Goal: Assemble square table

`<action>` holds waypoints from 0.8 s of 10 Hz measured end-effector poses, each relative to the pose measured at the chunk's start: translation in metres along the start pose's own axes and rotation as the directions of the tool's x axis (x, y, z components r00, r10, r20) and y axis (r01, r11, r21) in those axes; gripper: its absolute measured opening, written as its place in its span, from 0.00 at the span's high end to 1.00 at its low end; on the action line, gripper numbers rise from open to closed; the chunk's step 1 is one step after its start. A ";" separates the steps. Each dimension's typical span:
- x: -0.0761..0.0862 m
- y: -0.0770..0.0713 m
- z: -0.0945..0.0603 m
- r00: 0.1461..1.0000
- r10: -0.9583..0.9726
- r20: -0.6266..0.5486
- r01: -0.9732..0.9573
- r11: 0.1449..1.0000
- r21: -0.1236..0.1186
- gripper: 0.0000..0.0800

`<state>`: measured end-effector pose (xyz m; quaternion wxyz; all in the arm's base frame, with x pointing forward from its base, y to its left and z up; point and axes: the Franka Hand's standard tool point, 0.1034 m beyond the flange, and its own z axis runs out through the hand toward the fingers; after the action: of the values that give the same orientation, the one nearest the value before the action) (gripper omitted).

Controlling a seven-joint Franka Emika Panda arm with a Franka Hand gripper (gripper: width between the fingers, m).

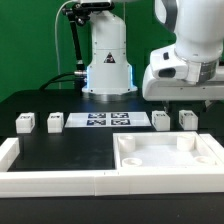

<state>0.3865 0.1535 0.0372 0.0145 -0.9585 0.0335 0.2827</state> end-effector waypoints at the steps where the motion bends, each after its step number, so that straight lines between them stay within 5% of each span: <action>1: -0.002 0.002 0.001 0.997 0.003 0.074 -0.002 1.000 -0.007 0.19; 8: -0.005 -0.013 0.005 0.964 0.003 0.264 -0.006 1.000 0.009 0.19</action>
Offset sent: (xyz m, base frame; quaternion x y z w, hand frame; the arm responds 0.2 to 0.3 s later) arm 0.0008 0.0282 0.0045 0.0705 -0.1657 0.0004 0.9837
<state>0.3805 0.1672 0.0353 0.0229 -0.9121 0.0348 0.4079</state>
